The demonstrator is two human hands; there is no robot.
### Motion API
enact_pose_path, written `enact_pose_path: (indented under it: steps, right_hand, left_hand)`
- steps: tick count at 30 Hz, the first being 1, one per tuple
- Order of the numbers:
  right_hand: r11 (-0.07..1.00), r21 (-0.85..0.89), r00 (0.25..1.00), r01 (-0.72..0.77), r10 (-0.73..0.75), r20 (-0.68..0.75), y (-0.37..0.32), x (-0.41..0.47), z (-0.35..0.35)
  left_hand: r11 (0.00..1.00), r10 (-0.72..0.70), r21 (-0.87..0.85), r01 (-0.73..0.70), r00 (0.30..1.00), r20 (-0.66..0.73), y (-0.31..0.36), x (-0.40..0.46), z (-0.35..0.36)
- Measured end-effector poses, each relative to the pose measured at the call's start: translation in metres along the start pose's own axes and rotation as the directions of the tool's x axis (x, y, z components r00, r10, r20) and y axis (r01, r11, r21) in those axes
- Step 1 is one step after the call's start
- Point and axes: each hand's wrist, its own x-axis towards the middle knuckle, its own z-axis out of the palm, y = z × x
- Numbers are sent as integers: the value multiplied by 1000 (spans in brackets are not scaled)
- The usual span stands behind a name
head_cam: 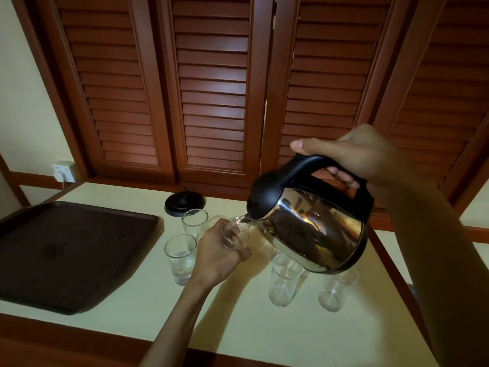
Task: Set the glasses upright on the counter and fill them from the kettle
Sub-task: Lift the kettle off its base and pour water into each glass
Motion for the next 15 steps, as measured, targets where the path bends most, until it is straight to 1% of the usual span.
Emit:
enact_pose_path:
  steps: [15]
  right_hand:
    - [999,42,1000,-8,8,-10,13,6,-12]
  left_hand:
    - [997,-67,-32,68,997,27,0,-4,12]
